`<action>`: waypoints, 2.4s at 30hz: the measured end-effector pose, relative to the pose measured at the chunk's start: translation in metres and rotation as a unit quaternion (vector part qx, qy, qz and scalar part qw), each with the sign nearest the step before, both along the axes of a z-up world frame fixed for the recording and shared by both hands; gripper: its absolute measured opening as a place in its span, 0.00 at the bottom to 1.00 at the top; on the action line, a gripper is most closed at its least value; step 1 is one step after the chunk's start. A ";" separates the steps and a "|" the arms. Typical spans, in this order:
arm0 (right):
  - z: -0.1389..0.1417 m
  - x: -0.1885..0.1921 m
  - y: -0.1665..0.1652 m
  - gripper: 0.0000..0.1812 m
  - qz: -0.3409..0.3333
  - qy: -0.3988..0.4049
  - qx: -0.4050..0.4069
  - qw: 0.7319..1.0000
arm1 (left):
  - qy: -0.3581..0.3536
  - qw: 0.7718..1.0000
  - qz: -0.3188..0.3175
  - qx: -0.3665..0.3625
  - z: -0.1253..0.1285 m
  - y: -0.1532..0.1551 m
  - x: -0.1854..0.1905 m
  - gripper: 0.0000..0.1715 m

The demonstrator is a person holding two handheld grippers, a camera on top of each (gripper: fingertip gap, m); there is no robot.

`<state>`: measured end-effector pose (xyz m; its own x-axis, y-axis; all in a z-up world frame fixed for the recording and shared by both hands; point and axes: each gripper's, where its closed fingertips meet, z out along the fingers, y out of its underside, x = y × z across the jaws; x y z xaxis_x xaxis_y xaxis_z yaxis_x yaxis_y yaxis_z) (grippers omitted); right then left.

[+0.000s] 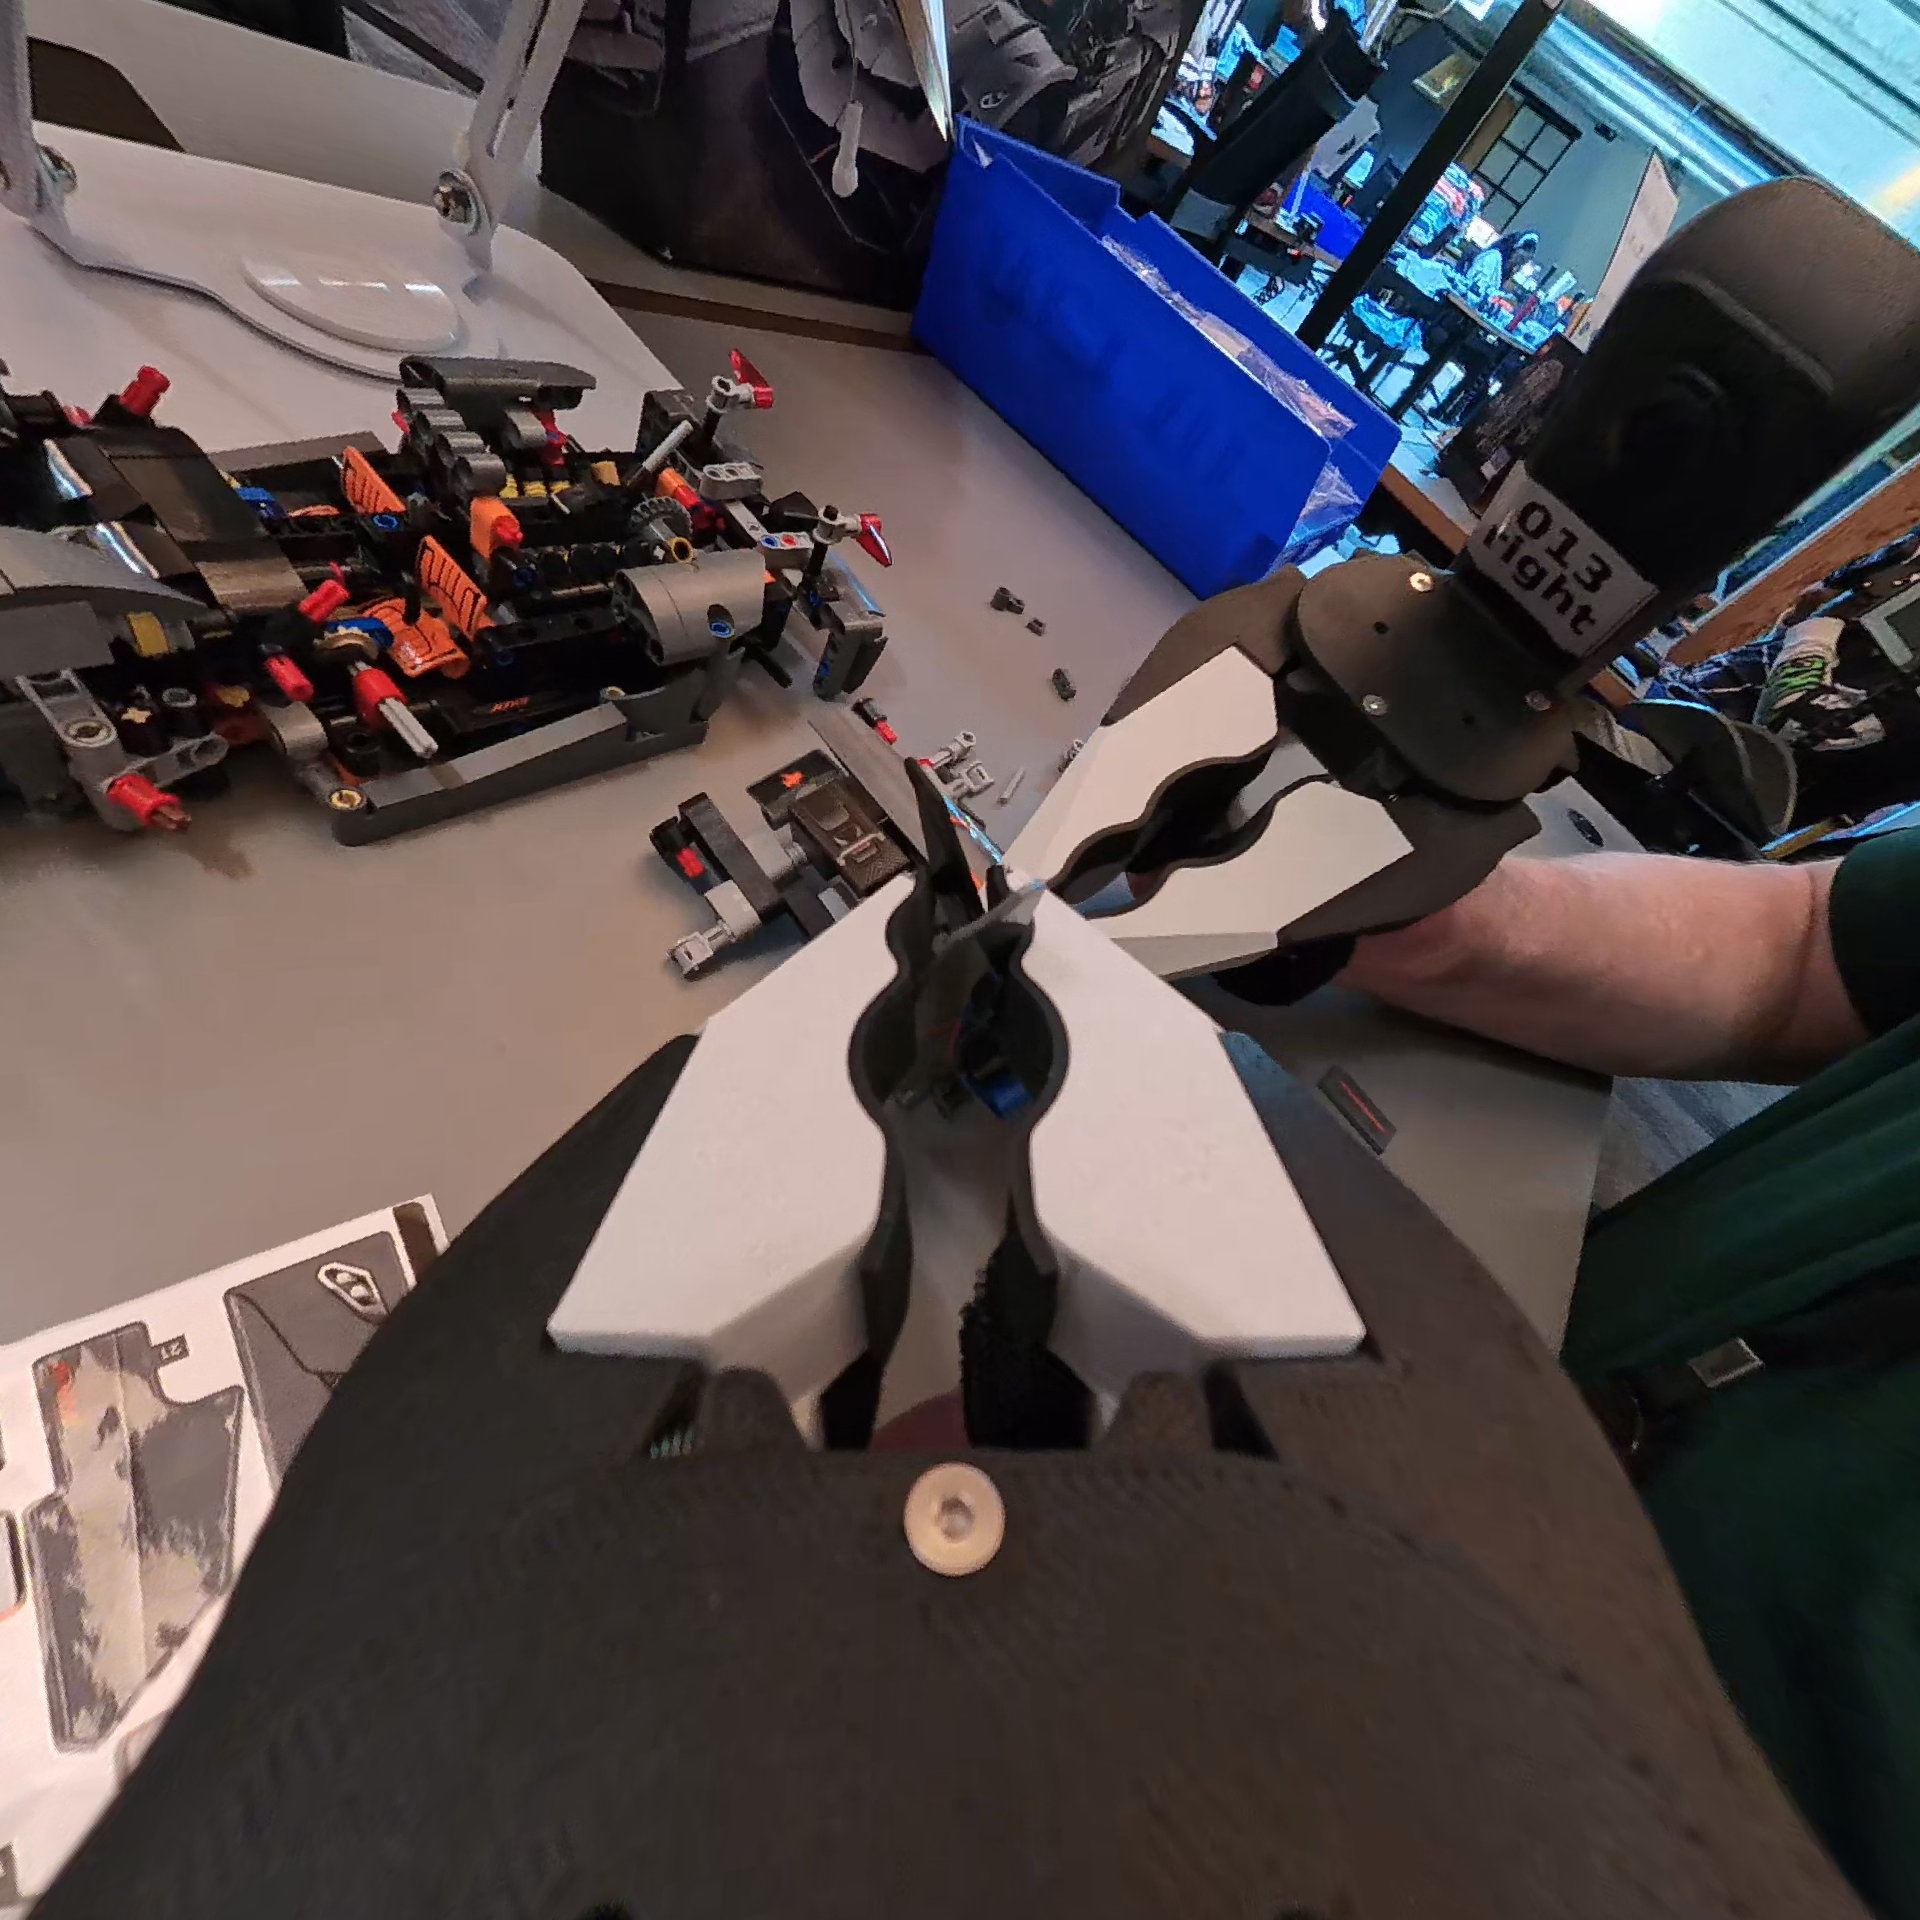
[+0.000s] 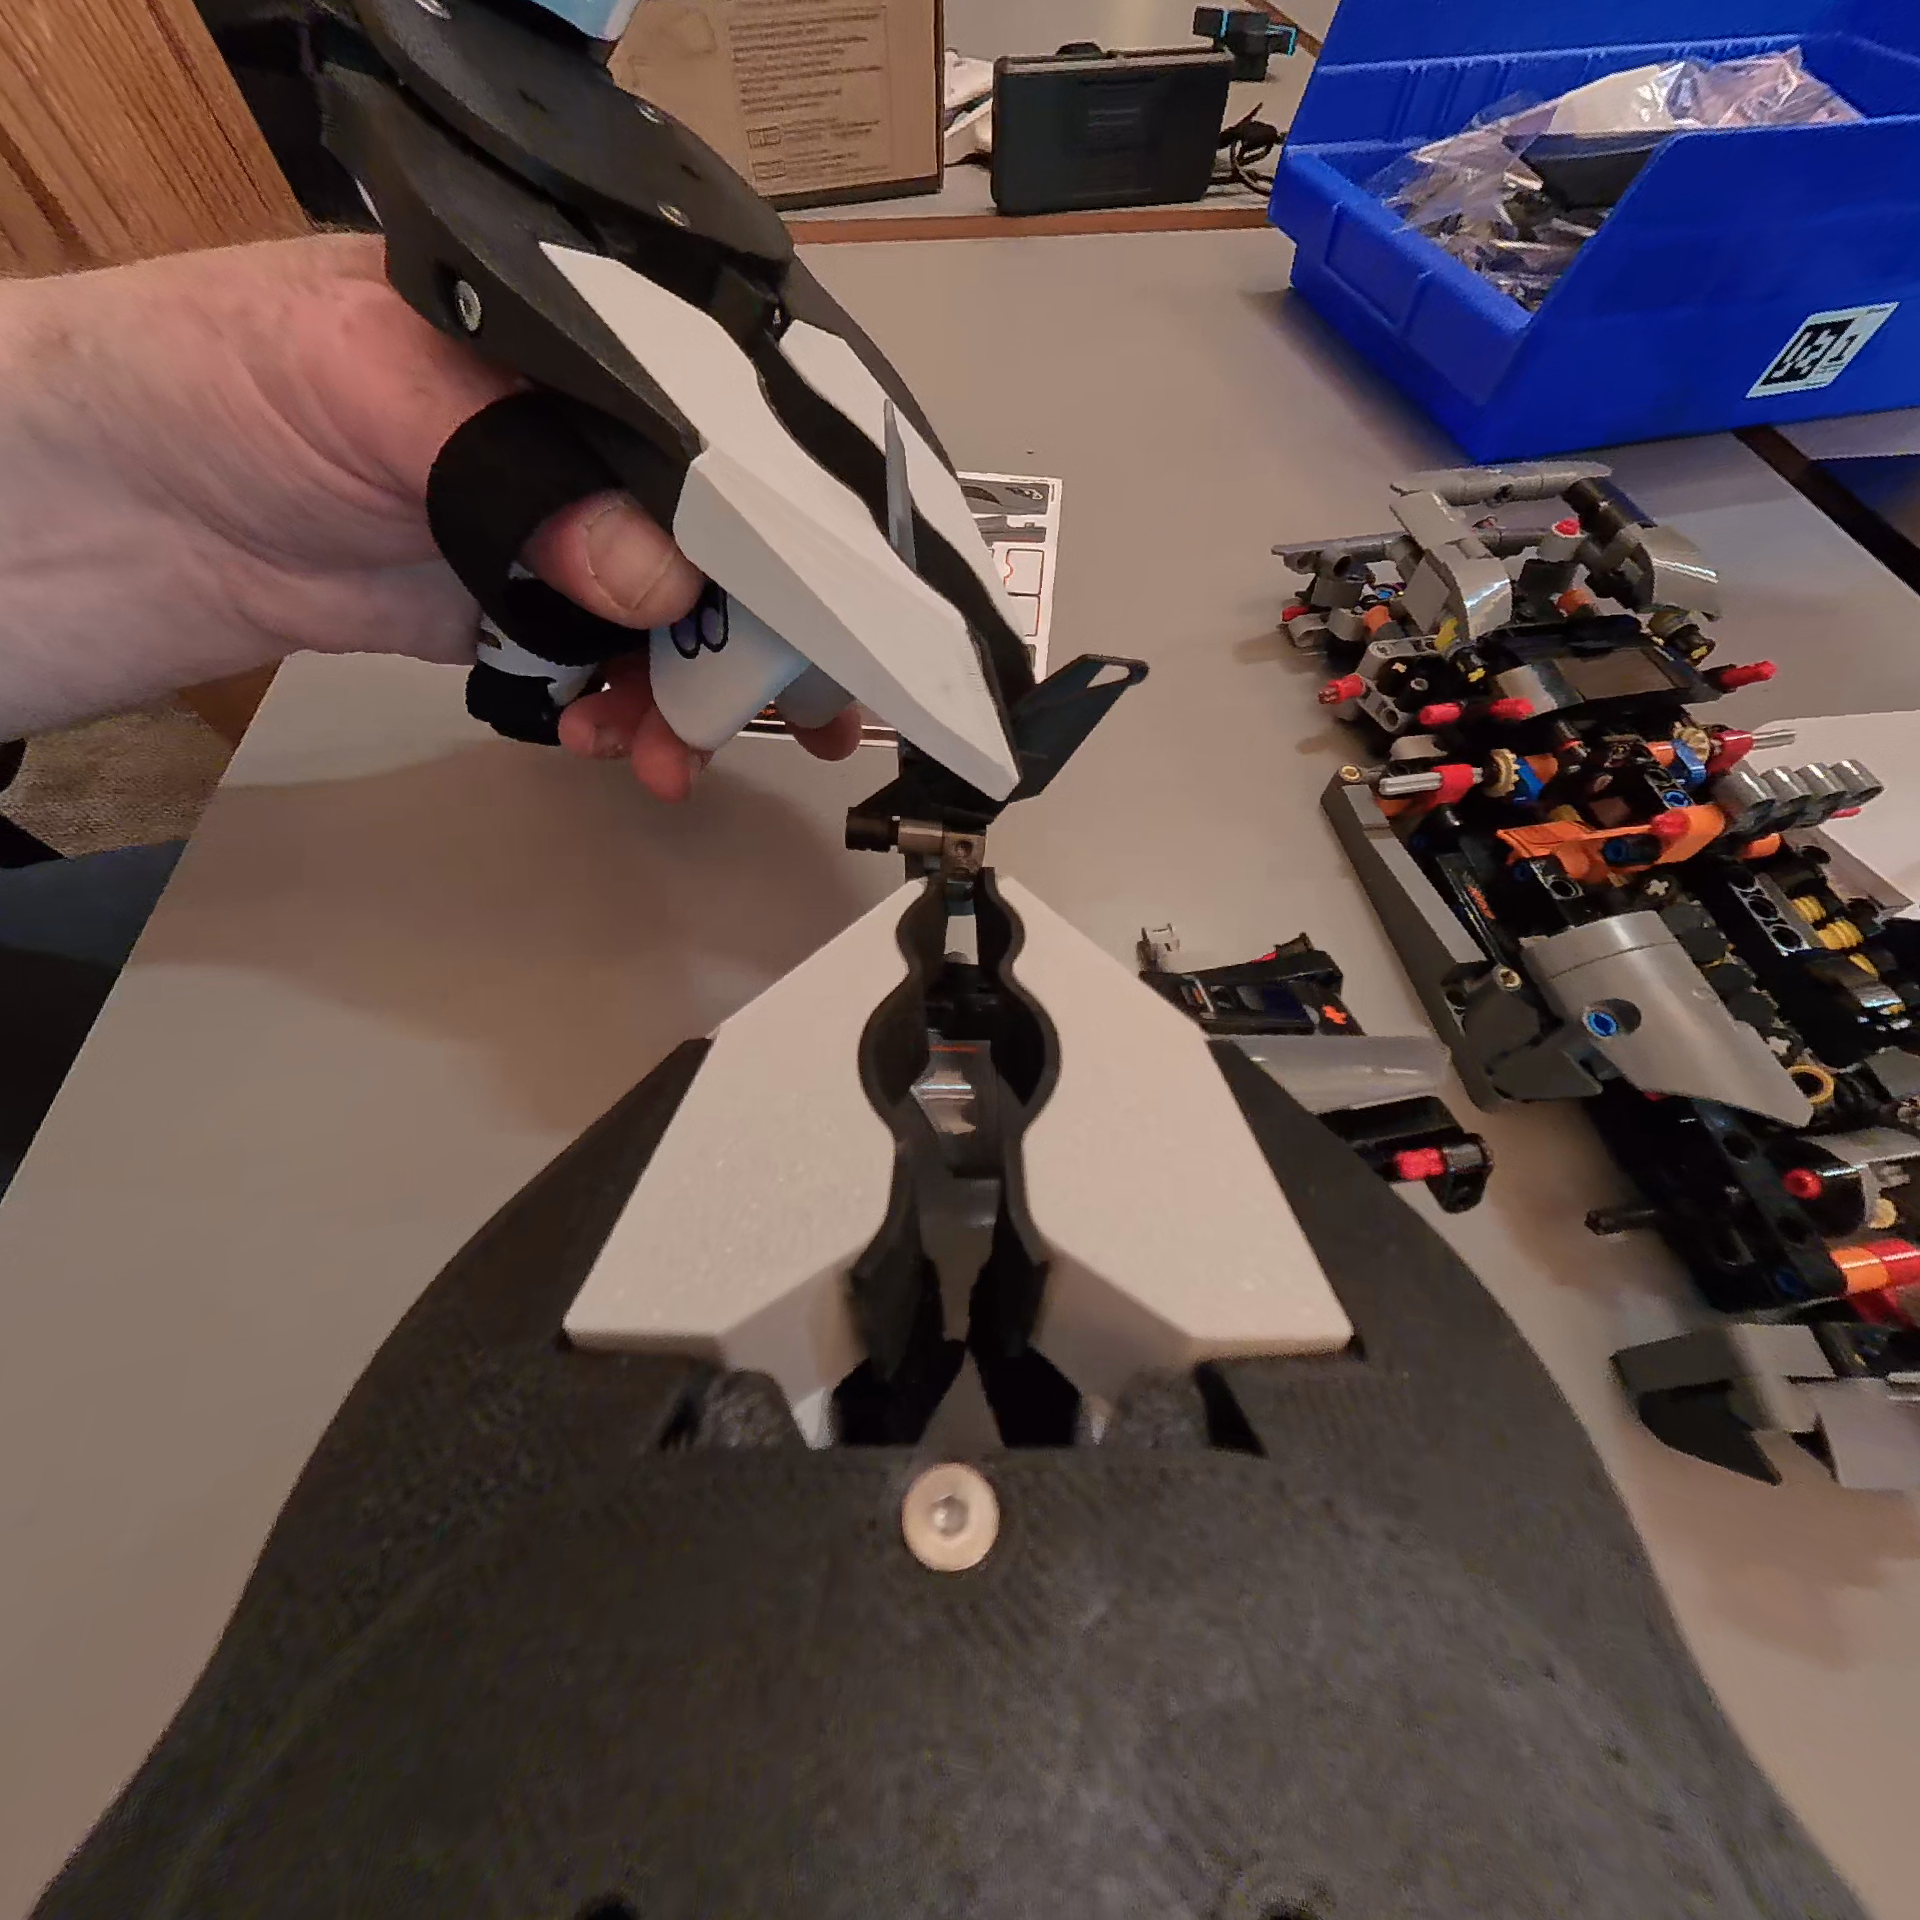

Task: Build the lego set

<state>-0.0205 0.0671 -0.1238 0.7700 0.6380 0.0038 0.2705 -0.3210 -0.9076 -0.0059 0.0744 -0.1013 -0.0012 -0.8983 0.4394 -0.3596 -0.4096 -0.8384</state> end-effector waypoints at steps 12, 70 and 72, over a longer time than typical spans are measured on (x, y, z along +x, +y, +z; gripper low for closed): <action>-0.005 0.002 0.002 0.01 -0.001 -0.020 0.000 1.000 | 0.032 0.999 0.015 0.031 0.002 0.008 0.002 0.13; 0.000 0.043 -0.011 0.22 -0.043 0.067 -0.163 0.983 | -0.026 0.995 0.021 0.091 0.001 -0.006 -0.013 0.02; -0.015 0.038 -0.017 0.22 -0.057 0.078 -0.210 0.973 | -0.029 0.995 0.024 0.092 0.002 -0.005 -0.012 0.02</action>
<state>0.0177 0.0499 -0.1392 0.8065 0.4683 -0.3609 0.0805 -0.6918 -0.7176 -0.0183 0.0693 -0.0997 0.0233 -0.9634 0.2671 -0.2931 -0.2620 -0.9195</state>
